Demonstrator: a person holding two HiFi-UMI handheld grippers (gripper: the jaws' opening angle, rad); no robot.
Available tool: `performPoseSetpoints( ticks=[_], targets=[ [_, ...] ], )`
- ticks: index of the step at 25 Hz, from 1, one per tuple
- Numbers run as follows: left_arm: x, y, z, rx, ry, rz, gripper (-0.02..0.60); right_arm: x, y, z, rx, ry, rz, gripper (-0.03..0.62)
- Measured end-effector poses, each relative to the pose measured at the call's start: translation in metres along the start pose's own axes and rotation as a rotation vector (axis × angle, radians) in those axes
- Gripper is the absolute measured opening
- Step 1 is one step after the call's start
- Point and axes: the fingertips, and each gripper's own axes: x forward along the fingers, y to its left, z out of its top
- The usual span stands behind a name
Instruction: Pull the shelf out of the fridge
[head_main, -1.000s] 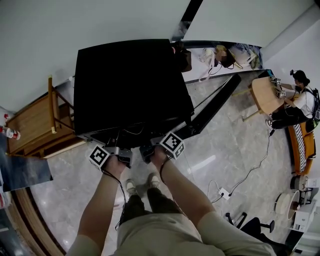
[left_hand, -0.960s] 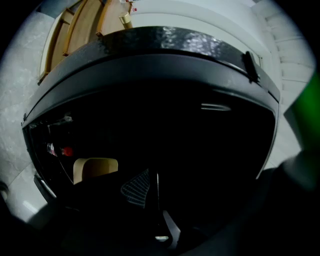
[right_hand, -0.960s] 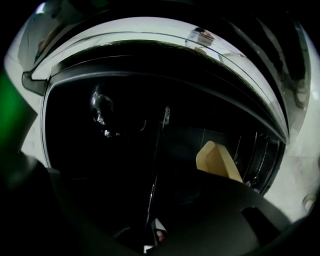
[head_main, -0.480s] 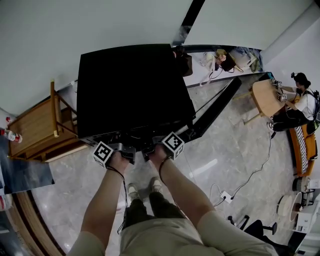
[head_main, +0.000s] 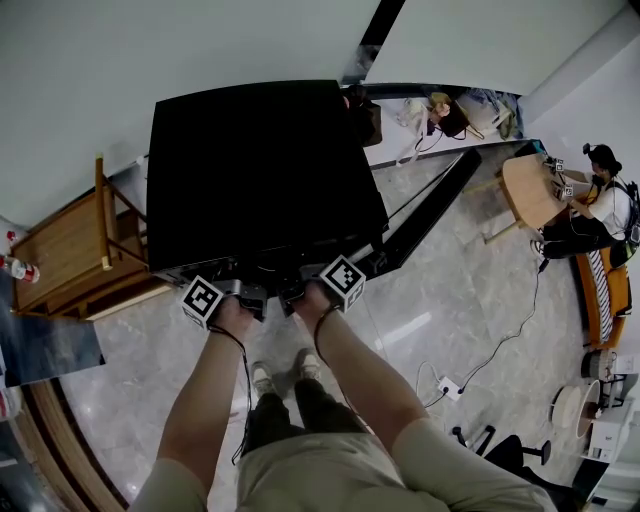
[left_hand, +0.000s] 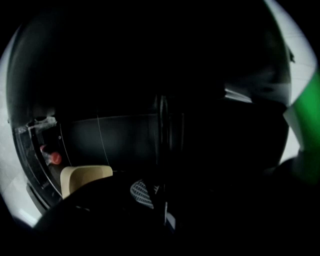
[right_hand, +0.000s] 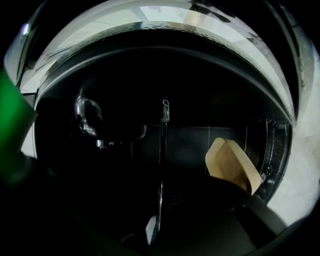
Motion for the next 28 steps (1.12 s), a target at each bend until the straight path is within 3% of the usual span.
performPoseSetpoints(
  ticks=[28],
  targets=[
    [-0.059,-0.008,-0.032,-0.07,0.01,-0.004,0.012,-0.066,-0.005,-0.018,0.024,0.027,0.023,0.005]
  ],
)
